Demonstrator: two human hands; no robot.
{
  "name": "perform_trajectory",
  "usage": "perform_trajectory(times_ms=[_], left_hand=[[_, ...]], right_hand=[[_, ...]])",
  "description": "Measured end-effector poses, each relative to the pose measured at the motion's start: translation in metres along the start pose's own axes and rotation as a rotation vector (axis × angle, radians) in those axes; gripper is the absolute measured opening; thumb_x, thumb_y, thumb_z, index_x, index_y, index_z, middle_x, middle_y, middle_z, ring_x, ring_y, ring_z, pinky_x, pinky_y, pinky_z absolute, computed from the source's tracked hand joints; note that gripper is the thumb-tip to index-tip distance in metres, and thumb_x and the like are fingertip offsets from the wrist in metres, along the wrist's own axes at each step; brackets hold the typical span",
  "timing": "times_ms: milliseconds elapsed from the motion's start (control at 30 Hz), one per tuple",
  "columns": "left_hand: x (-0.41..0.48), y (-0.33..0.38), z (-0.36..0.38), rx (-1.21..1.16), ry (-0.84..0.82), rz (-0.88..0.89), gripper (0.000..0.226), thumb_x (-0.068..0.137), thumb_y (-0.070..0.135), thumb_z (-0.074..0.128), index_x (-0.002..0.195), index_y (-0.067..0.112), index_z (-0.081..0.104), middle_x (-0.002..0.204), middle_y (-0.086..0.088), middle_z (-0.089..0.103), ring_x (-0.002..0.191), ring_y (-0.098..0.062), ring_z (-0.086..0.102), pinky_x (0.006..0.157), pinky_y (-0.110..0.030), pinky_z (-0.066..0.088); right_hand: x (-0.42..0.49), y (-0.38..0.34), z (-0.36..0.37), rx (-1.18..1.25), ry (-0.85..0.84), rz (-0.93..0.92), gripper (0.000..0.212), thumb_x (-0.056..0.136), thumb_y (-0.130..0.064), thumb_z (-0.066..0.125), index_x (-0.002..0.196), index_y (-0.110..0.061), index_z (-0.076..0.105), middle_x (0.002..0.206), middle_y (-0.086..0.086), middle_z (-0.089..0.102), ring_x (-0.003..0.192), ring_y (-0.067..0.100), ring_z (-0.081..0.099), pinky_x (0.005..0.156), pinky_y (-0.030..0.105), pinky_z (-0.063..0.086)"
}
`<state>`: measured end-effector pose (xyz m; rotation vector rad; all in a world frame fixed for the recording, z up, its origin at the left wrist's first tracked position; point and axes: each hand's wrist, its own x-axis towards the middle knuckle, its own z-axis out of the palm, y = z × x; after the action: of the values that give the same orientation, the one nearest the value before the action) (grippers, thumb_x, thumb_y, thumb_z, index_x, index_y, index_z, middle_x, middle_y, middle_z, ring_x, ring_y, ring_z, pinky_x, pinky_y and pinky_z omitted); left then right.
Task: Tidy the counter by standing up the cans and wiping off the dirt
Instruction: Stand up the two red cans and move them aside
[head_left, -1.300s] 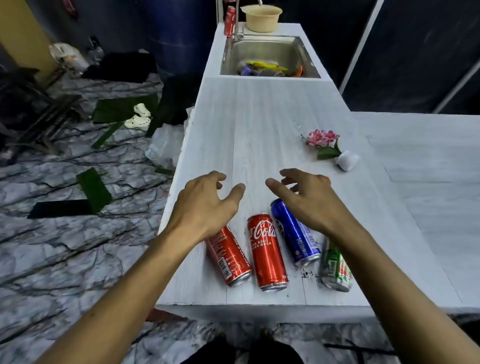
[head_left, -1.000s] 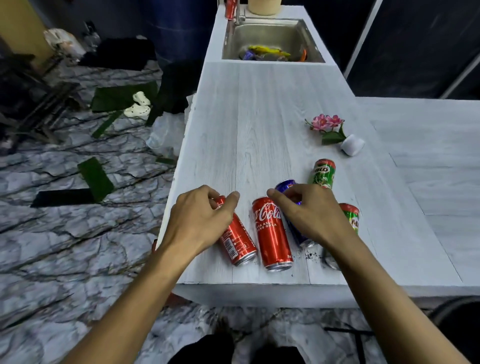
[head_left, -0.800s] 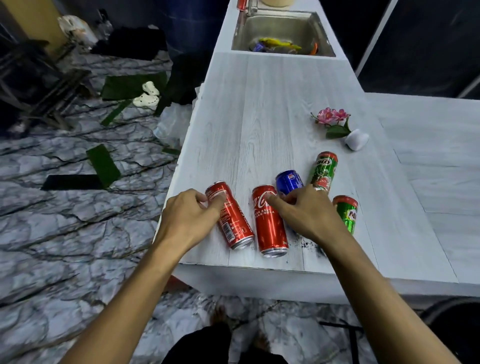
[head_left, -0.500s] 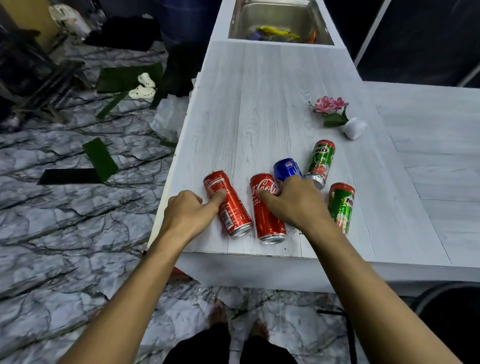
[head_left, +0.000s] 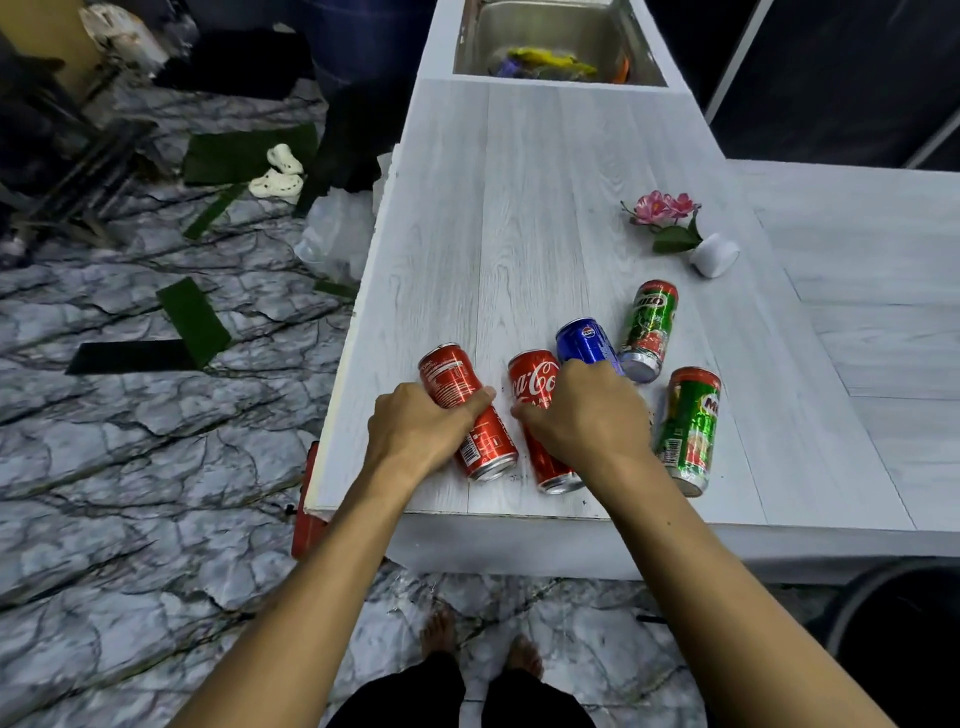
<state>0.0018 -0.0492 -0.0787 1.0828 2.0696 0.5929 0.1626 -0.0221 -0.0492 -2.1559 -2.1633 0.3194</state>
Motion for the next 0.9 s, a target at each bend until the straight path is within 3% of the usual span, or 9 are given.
perform_trajectory(times_ms=[167, 233, 333, 533, 633, 733, 900], left_hand=[[0.003, -0.003, 0.0, -0.03, -0.007, -0.015, 0.055, 0.077, 0.07, 0.076, 0.09, 0.017, 0.073, 0.08, -0.001, 0.074, 0.073, -0.018, 0.073, 0.062, -0.027, 0.053], [0.005, -0.004, -0.001, -0.062, -0.029, -0.026, 0.052, 0.077, 0.068, 0.078, 0.09, 0.017, 0.073, 0.083, -0.001, 0.075, 0.073, -0.018, 0.074, 0.069, -0.032, 0.059], [0.005, -0.008, -0.003, -0.137, -0.067, -0.038, 0.047, 0.076, 0.063, 0.081, 0.087, 0.018, 0.072, 0.084, -0.002, 0.077, 0.075, -0.02, 0.077, 0.079, -0.042, 0.064], [0.003, -0.008, -0.008, -0.206, -0.079, 0.004, 0.038, 0.075, 0.058, 0.085, 0.087, 0.025, 0.07, 0.088, 0.004, 0.078, 0.078, -0.014, 0.076, 0.078, -0.04, 0.064], [0.0, -0.006, -0.012, -0.232, -0.053, 0.075, 0.033, 0.074, 0.053, 0.086, 0.09, 0.029, 0.068, 0.092, 0.008, 0.077, 0.079, -0.006, 0.074, 0.072, -0.03, 0.061], [-0.004, -0.004, -0.018, -0.236, -0.004, 0.147, 0.04, 0.075, 0.05, 0.087, 0.104, 0.029, 0.071, 0.095, 0.014, 0.073, 0.082, 0.0, 0.071, 0.069, -0.019, 0.054], [-0.01, -0.003, -0.024, -0.257, 0.041, 0.241, 0.057, 0.073, 0.044, 0.091, 0.122, 0.023, 0.069, 0.107, 0.014, 0.075, 0.093, -0.006, 0.073, 0.087, -0.033, 0.061]], right_hand=[[0.0, -0.004, 0.0, -0.032, -0.004, -0.013, 0.063, 0.078, -0.064, 0.077, 0.114, -0.013, 0.063, 0.105, 0.006, 0.068, 0.094, 0.027, 0.068, 0.068, 0.033, 0.046], [0.002, -0.002, -0.001, -0.022, -0.016, -0.021, 0.06, 0.079, -0.061, 0.078, 0.113, -0.014, 0.063, 0.104, 0.006, 0.067, 0.094, 0.028, 0.068, 0.067, 0.032, 0.045], [0.004, -0.001, -0.002, -0.003, -0.037, -0.033, 0.05, 0.079, -0.054, 0.08, 0.103, -0.015, 0.061, 0.089, 0.002, 0.057, 0.083, 0.027, 0.063, 0.063, 0.031, 0.04], [0.008, 0.002, -0.002, 0.186, -0.063, -0.018, 0.04, 0.08, -0.051, 0.079, 0.082, -0.02, 0.054, 0.074, -0.004, 0.053, 0.07, 0.018, 0.059, 0.055, 0.028, 0.042], [0.007, 0.004, -0.004, 0.325, -0.056, -0.031, 0.036, 0.082, -0.049, 0.078, 0.093, -0.017, 0.066, 0.083, 0.0, 0.066, 0.075, 0.018, 0.065, 0.066, 0.036, 0.057], [0.005, 0.006, -0.006, 0.442, -0.008, -0.064, 0.036, 0.083, -0.046, 0.079, 0.099, -0.016, 0.07, 0.086, 0.0, 0.071, 0.077, 0.016, 0.067, 0.072, 0.038, 0.06], [0.002, 0.01, -0.001, 0.605, 0.078, -0.067, 0.05, 0.082, -0.043, 0.083, 0.12, -0.015, 0.065, 0.101, -0.004, 0.073, 0.088, 0.01, 0.069, 0.076, 0.024, 0.058]])
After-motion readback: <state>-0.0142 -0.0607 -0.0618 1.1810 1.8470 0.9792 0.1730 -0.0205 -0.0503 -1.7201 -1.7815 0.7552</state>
